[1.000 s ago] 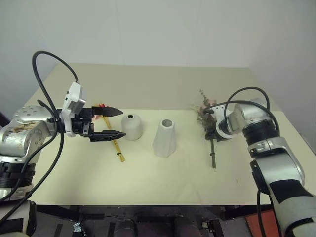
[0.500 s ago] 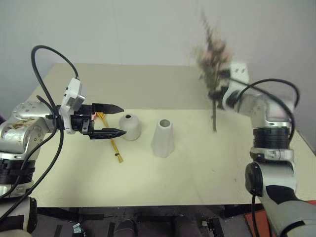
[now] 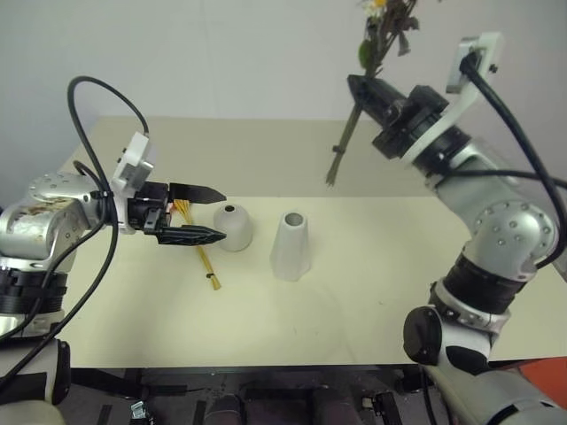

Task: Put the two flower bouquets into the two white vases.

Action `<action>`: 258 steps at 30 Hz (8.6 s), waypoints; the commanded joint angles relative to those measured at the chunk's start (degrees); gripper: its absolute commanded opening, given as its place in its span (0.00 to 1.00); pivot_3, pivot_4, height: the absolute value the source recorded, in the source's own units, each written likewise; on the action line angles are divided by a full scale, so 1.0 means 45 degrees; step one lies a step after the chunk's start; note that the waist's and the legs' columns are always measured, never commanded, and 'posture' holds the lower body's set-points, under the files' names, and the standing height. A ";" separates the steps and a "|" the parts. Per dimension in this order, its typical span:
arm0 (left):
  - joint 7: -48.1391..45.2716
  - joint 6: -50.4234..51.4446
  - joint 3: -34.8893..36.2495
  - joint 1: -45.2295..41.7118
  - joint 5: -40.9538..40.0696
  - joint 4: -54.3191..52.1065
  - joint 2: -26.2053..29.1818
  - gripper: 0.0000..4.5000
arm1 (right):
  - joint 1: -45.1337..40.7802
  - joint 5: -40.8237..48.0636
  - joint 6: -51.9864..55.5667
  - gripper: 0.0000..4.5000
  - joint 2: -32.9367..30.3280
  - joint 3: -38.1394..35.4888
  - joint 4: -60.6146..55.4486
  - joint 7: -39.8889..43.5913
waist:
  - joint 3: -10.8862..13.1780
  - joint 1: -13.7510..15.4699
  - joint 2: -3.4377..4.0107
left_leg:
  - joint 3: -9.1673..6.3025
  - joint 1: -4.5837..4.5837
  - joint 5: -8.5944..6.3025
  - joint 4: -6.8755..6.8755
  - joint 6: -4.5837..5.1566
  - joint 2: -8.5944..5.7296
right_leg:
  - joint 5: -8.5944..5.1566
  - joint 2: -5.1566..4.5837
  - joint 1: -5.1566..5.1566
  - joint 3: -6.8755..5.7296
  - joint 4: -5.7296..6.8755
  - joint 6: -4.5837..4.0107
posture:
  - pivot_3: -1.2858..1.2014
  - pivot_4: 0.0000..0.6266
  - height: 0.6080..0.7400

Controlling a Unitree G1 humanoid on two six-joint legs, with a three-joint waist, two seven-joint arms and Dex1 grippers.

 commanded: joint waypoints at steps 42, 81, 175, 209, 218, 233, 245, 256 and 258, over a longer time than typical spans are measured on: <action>-0.0379 0.0089 0.0354 -0.0469 0.0357 0.0012 0.0410 1.00 | 0.4305 -0.2816 -0.5969 0.05 0.0098 0.5147 0.0315 0.1630 | 0.0001 0.0009 0.0001 | -0.0004 0.0004 0.0009 0.0000 0.0006 0.0000 | -0.0043 0.0008 -0.0011 0.0005 0.0019 0.0032 | 0.52 0.24 1.00; 0.9411 1.0632 -0.2795 -0.2430 0.4128 0.2539 -0.0915 1.00 | 0.3872 -0.1293 -0.5778 0.99 -0.9046 0.4286 0.1382 1.1332 | 0.0041 0.0326 -0.0040 | -0.0011 0.0029 0.0010 0.0010 0.0007 -0.0010 | -0.0073 0.0018 0.0007 0.0014 0.0014 0.0069 | 0.52 0.24 1.00; 0.4910 -0.1262 0.3005 -0.4392 0.0593 0.5417 -0.4922 0.02 | 0.6600 0.0080 -0.4777 1.00 -0.8701 0.2044 -0.0959 0.8281 | 0.0067 0.0315 -0.0071 | -0.0027 0.0039 0.0031 0.0086 -0.0028 -0.0049 | -0.0018 -0.0013 0.0077 0.0026 0.0009 0.0085 | 0.52 0.24 1.00; 0.5057 -0.4144 0.2545 -0.4033 0.1980 0.7540 -0.5415 0.02 | 0.6928 0.0718 -0.4610 1.00 -0.8951 0.1796 -0.1350 0.7851 | 0.0068 0.0343 -0.0072 | -0.0027 0.0033 0.0031 0.0086 -0.0027 -0.0050 | -0.0034 -0.0015 0.0079 0.0025 -0.0003 0.0119 | 0.52 0.24 1.00; 0.5161 -0.4099 0.2451 -0.3739 0.2142 0.7446 -0.5593 0.02 | 0.7150 0.0772 -0.4597 1.00 -0.8964 0.1644 -0.1518 0.7733 | 0.0068 0.0337 -0.0072 | -0.0028 0.0035 0.0031 0.0085 -0.0027 -0.0049 | -0.0034 -0.0014 0.0079 0.0024 -0.0003 0.0120 | 0.52 0.24 1.00; 0.5310 -0.4337 0.2174 -0.2822 0.2515 0.7099 -0.5656 0.02 | 0.7246 0.0806 -0.4618 1.00 -0.8918 0.1633 -0.1599 0.7574 | 0.0068 0.0357 -0.0072 | -0.0028 0.0034 0.0031 0.0085 -0.0027 -0.0049 | -0.0033 -0.0014 0.0080 0.0024 -0.0004 0.0121 | 0.52 0.24 1.00; 0.4438 -0.1461 0.2481 -0.0308 0.1651 0.3099 -0.3478 0.63 | 0.7525 0.0879 -0.4544 1.00 -0.9023 0.1453 -0.1735 0.7622 | 0.0068 0.0265 -0.0072 | -0.0026 0.0038 0.0031 0.0076 -0.0027 -0.0027 | -0.0033 -0.0003 0.0076 0.0024 -0.0005 0.0116 | 0.52 0.24 1.00; 0.2222 0.0502 0.4651 0.3229 -0.0317 -0.1393 0.1421 1.00 | 0.7750 0.0842 -0.4587 1.00 -0.9424 0.1215 -0.1246 0.8143 | 0.0079 0.0386 -0.0069 | -0.0016 0.0051 0.0030 0.0076 -0.0030 -0.0008 | -0.0080 -0.0017 0.0087 -0.0013 -0.0013 0.0025 | 0.52 0.24 1.00; 0.1502 0.0361 0.4755 0.3582 -0.0434 -0.1568 0.2180 1.00 | 0.7778 0.0798 -0.4610 1.00 -0.9568 0.1162 -0.1092 0.8300 | 0.0082 0.0387 -0.0064 | -0.0008 0.0053 0.0029 0.0074 -0.0030 -0.0005 | -0.0085 -0.0021 0.0091 -0.0011 -0.0028 0.0010 | 0.52 0.24 1.00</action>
